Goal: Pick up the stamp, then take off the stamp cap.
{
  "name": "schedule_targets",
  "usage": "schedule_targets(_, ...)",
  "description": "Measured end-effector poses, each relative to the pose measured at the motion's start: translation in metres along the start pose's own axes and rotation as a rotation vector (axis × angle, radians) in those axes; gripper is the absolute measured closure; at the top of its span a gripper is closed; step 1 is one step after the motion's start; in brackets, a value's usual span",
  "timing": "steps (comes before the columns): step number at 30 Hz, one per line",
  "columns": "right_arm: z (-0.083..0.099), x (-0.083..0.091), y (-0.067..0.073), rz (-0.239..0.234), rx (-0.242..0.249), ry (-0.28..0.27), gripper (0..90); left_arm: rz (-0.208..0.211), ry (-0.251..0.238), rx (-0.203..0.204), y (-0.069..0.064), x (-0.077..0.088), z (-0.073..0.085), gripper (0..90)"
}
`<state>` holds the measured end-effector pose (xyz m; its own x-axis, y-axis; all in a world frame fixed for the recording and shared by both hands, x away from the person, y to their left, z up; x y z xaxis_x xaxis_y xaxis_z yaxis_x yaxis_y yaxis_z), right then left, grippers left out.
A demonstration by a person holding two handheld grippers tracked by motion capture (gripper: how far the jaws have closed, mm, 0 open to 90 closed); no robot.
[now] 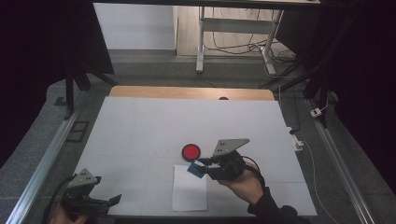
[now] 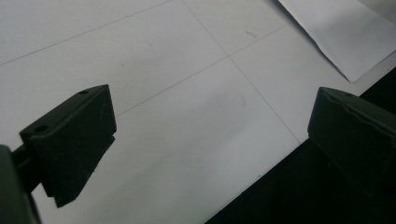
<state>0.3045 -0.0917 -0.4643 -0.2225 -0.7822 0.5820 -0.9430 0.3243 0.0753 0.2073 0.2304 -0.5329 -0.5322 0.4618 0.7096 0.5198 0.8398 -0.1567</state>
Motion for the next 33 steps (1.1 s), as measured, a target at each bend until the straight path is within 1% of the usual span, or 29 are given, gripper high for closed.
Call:
schedule_targets(3, 0.0, 0.001, 0.0, 0.001, 0.002, 0.001, 70.4, -0.005, 0.0, 0.0, 0.0, 0.0, 0.0, 1.1)
schedule_targets(5, 0.0, 0.002, -0.001, 0.0, 0.005, -0.003, 70.4, -0.005, 0.003, 0.008, 0.001, 0.0, 0.0, 0.8)
schedule_targets(6, -0.001, 0.003, -0.001, 0.002, 0.006, -0.004, 70.4, -0.009, 0.0, 0.007, 0.001, 0.0, 0.0, 1.2)
schedule_targets(7, -0.001, 0.003, -0.001, 0.001, 0.009, -0.004, 70.4, -0.024, -0.007, 0.015, 0.002, 0.001, -0.001, 2.0)
schedule_targets(9, -0.001, 0.004, 0.0, 0.002, 0.025, -0.007, 70.4, -0.025, -0.011, 0.017, 0.002, 0.002, -0.001, 2.5)
schedule_targets(11, -0.001, 0.005, 0.0, 0.001, 0.025, -0.01, 70.3, -0.011, -0.012, 0.023, 0.002, 0.002, -0.001, 2.4)
schedule_targets(13, -0.001, 0.005, 0.0, 0.001, 0.024, -0.013, 70.4, 0.018, -0.02, 0.021, 0.0, 0.002, -0.003, 2.4)
schedule_targets(15, -0.002, 0.006, 0.0, 0.002, 0.022, -0.015, 70.4, 0.035, -0.028, 0.005, -0.002, 0.001, -0.006, 1.8)
schedule_targets(16, -0.002, 0.007, 0.0, 0.002, 0.019, -0.015, 70.4, 0.04, -0.035, -0.009, -0.003, 0.0, -0.007, 1.6)
schedule_targets(17, -0.003, 0.008, 0.0, 0.0, 0.018, -0.021, 70.3, 0.06, -0.027, -0.029, -0.006, -0.002, -0.009, 0.6)
schedule_targets(18, -0.003, 0.008, 0.0, 0.0, 0.018, -0.021, 70.3, 0.06, -0.027, -0.029, -0.006, -0.002, -0.009, 0.6)
schedule_targets(23, -0.003, 0.01, 0.0, -0.008, 0.02, -0.02, 70.3, 0.112, -0.034, -0.067, -0.013, -0.008, -0.014, 0.0)
schedule_targets(25, -0.003, 0.011, 0.001, -0.015, 0.024, -0.021, 70.3, 0.121, -0.04, -0.075, -0.014, -0.01, -0.016, 0.0)
schedule_targets(27, -0.004, 0.012, 0.001, -0.02, 0.026, -0.023, 70.3, 0.149, -0.054, -0.092, -0.018, -0.014, -0.02, 0.0)
schedule_targets(28, -0.004, 0.013, 0.001, -0.02, 0.025, -0.026, 70.3, 0.149, -0.054, -0.092, -0.018, -0.014, -0.02, 0.0)
schedule_targets(29, -0.005, 0.013, 0.001, -0.02, 0.025, -0.03, 70.3, 0.166, -0.058, -0.107, -0.021, -0.016, -0.023, 0.0)
schedule_targets(30, -0.005, 0.014, 0.001, -0.022, 0.022, -0.03, 70.3, 0.166, -0.058, -0.107, -0.021, -0.016, -0.023, 0.0)
schedule_targets(32, -0.005, 0.014, 0.001, -0.022, 0.022, -0.033, 70.3, 0.179, -0.066, -0.113, -0.024, -0.018, -0.026, 0.0)
schedule_targets(33, -0.006, 0.015, 0.001, -0.024, 0.02, -0.035, 70.3, 0.201, -0.082, -0.115, -0.027, -0.02, -0.029, 0.0)
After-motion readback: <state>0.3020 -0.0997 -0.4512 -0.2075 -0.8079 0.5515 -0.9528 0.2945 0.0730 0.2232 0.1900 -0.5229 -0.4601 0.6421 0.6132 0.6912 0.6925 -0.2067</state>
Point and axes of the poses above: each handheld gripper's, and its own axes: x roughly backward along the jaws, z roughly out of its underside, y roughly to its left, the point moved 7 cm from there along -x, roughly forward along the jaws, and after that the axes turned 2 degrees about -y, right-handed, at the moved point
